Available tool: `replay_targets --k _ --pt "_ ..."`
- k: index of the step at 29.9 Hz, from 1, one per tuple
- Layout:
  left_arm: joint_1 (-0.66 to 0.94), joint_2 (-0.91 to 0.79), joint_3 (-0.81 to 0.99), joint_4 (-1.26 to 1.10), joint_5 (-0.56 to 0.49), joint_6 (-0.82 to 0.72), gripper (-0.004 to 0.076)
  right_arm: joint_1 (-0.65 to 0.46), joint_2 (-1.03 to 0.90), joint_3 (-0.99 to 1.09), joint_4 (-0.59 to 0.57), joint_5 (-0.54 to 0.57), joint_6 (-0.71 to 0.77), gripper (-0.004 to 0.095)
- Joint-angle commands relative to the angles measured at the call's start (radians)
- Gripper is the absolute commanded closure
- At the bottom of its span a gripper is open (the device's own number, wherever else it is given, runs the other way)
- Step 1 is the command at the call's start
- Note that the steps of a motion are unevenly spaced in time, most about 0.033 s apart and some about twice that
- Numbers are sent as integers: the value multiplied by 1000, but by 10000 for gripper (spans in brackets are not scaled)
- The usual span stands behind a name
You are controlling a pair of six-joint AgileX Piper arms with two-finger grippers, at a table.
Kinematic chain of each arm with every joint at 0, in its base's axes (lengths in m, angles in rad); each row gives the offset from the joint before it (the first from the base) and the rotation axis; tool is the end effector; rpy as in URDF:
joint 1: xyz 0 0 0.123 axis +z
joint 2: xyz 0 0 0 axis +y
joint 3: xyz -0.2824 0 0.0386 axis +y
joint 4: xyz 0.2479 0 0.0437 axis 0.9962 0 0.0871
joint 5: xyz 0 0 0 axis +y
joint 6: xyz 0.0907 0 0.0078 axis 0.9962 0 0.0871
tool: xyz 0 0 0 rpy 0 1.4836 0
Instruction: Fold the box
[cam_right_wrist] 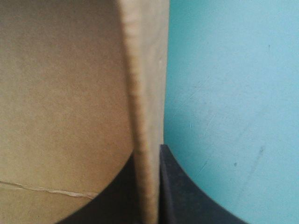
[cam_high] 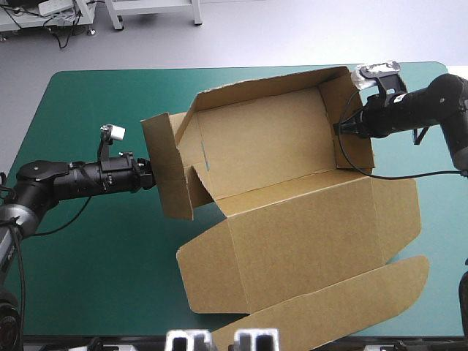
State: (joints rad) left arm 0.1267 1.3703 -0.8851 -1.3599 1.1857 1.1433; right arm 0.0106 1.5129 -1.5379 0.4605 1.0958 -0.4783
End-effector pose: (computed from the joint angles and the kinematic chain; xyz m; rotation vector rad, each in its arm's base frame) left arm 0.2543 -0.0508 0.3010 0.4393 2.0713 -1.2251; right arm 0.3179 0.0394 0.3896 -0.4864 2.3957 0.4011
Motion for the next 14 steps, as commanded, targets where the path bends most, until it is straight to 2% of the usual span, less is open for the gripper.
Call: replay_targets --k 1,4,11,14 --pt "-28 -34 -26 -149 107 27 695 -6 -21 -32 47 -62 18 926" --pt "-58 -34 -42 -212 107 37 626 -6 5 -32 47 -60 25 926" --pt "-111 -32 -122 -173 59 51 372 -6 51 -32 52 -80 51 921" --pt "-111 -30 -144 -177 52 51 341 2 60 -32 55 -94 53 921"
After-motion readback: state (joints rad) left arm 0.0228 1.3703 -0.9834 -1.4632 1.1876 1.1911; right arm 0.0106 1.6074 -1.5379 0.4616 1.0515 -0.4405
